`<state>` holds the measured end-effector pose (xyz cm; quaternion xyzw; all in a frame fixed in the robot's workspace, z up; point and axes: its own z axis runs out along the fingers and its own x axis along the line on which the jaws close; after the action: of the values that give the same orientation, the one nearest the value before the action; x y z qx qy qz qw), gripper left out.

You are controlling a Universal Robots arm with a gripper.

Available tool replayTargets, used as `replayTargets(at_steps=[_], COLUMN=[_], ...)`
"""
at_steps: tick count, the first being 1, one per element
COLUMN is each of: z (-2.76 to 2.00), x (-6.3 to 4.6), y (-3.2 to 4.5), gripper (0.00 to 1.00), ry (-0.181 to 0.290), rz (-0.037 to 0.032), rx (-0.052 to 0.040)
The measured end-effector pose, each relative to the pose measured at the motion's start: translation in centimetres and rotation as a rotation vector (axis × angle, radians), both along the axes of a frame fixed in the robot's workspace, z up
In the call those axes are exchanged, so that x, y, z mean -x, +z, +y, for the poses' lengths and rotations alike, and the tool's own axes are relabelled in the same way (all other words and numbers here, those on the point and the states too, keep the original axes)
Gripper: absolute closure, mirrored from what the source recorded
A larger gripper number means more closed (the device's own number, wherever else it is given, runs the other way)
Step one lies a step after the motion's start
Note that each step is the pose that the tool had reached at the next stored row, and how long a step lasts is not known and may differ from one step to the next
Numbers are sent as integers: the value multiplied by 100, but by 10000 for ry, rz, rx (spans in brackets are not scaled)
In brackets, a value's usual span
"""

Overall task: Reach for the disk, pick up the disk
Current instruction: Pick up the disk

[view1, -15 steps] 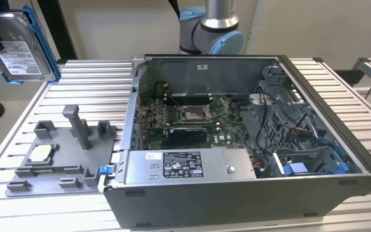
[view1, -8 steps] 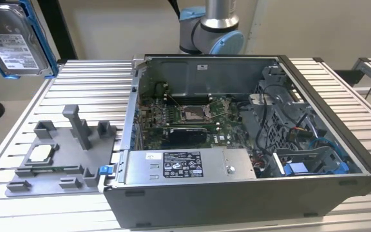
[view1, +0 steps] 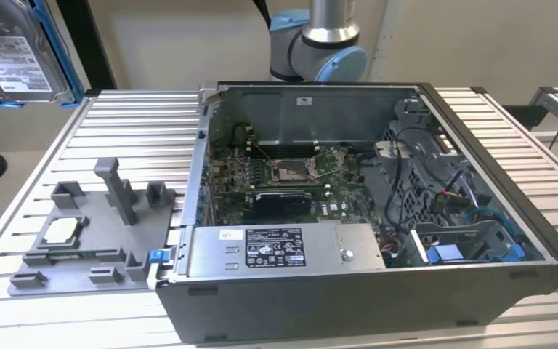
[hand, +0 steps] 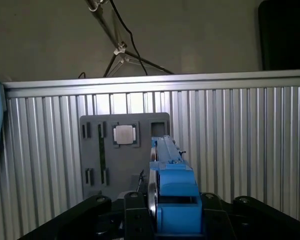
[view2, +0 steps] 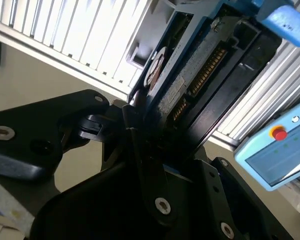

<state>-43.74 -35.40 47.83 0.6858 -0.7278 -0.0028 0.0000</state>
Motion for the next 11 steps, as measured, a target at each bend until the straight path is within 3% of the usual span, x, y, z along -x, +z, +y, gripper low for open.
replayTargets(at_steps=[5, 11], z=[0, 0], x=[0, 0], y=[85, 91], gripper=[100, 100], ry=[0, 0], rz=[0, 1], rx=[1, 0])
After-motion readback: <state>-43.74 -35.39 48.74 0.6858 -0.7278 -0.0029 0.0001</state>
